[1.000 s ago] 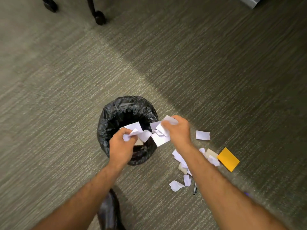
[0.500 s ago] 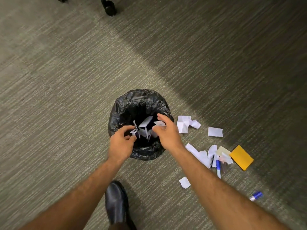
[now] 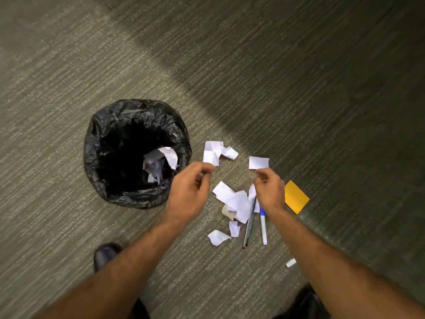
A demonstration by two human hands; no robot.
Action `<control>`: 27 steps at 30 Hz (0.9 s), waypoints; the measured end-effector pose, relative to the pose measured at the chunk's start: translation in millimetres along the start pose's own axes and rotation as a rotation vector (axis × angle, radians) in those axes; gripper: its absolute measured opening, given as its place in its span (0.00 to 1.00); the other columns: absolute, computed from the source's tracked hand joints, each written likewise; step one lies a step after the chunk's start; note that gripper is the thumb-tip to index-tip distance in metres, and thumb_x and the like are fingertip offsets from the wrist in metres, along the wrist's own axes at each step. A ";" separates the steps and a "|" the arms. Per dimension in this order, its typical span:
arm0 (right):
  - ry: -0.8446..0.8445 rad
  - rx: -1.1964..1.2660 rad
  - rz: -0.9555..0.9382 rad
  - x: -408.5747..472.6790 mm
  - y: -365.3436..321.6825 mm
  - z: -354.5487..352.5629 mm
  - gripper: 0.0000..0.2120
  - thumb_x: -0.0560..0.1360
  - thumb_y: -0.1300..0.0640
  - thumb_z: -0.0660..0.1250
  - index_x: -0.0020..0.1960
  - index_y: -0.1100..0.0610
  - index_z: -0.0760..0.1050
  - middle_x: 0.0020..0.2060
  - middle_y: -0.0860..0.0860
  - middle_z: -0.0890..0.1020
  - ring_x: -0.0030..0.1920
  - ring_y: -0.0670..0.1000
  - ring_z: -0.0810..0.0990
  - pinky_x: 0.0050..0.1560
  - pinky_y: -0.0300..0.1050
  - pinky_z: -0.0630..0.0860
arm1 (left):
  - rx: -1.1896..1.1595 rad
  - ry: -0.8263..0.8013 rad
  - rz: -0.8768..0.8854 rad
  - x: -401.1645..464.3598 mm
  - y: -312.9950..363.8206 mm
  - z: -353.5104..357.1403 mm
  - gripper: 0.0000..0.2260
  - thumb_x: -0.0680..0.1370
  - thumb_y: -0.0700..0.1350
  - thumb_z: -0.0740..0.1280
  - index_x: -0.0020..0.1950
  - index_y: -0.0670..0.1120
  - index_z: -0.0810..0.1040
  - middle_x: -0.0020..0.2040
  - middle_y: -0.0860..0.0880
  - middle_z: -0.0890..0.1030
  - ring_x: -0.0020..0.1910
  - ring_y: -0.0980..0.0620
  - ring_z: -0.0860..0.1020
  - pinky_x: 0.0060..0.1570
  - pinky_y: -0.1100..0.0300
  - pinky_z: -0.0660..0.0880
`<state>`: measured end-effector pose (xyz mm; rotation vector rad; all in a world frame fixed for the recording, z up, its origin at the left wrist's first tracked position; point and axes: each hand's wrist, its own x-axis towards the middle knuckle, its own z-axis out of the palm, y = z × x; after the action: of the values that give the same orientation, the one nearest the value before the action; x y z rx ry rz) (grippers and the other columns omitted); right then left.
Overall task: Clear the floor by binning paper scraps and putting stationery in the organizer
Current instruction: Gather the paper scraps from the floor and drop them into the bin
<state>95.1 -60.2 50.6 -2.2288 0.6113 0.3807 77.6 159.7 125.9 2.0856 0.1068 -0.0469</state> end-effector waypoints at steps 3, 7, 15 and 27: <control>0.006 -0.149 -0.077 29.5 34.9 -10.0 0.12 0.75 0.63 0.66 0.58 0.58 0.78 0.52 0.57 0.82 0.54 0.59 0.79 0.53 0.51 0.74 | 0.020 -0.093 -0.042 12.8 -20.9 47.7 0.09 0.78 0.36 0.67 0.55 0.47 0.81 0.49 0.56 0.81 0.41 0.57 0.79 0.41 0.62 0.76; -0.006 -0.380 -0.207 69.6 65.7 -12.1 0.17 0.73 0.63 0.68 0.62 0.57 0.75 0.58 0.55 0.78 0.59 0.60 0.73 0.57 0.55 0.73 | 0.143 -0.107 -0.150 50.0 -58.2 99.3 0.14 0.77 0.40 0.69 0.63 0.48 0.77 0.60 0.50 0.78 0.57 0.52 0.77 0.58 0.59 0.73; -0.174 -0.713 -0.427 110.5 80.3 20.8 0.30 0.70 0.60 0.74 0.69 0.55 0.67 0.67 0.56 0.69 0.64 0.61 0.68 0.61 0.58 0.74 | 0.505 -0.163 -0.411 103.2 -107.1 141.7 0.38 0.68 0.50 0.79 0.72 0.44 0.65 0.69 0.41 0.65 0.68 0.40 0.64 0.65 0.48 0.68; -0.115 -0.258 -0.145 106.7 73.2 0.5 0.08 0.70 0.67 0.64 0.46 0.57 0.70 0.41 0.52 0.77 0.40 0.55 0.74 0.37 0.47 0.66 | 0.408 -0.113 -0.406 103.6 -115.3 131.7 0.23 0.72 0.37 0.71 0.65 0.47 0.70 0.58 0.47 0.75 0.57 0.46 0.75 0.55 0.53 0.75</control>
<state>145.3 -134.9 -42.4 -2.4584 0.3522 0.5345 171.1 107.8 -47.1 2.4281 0.4850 -0.4663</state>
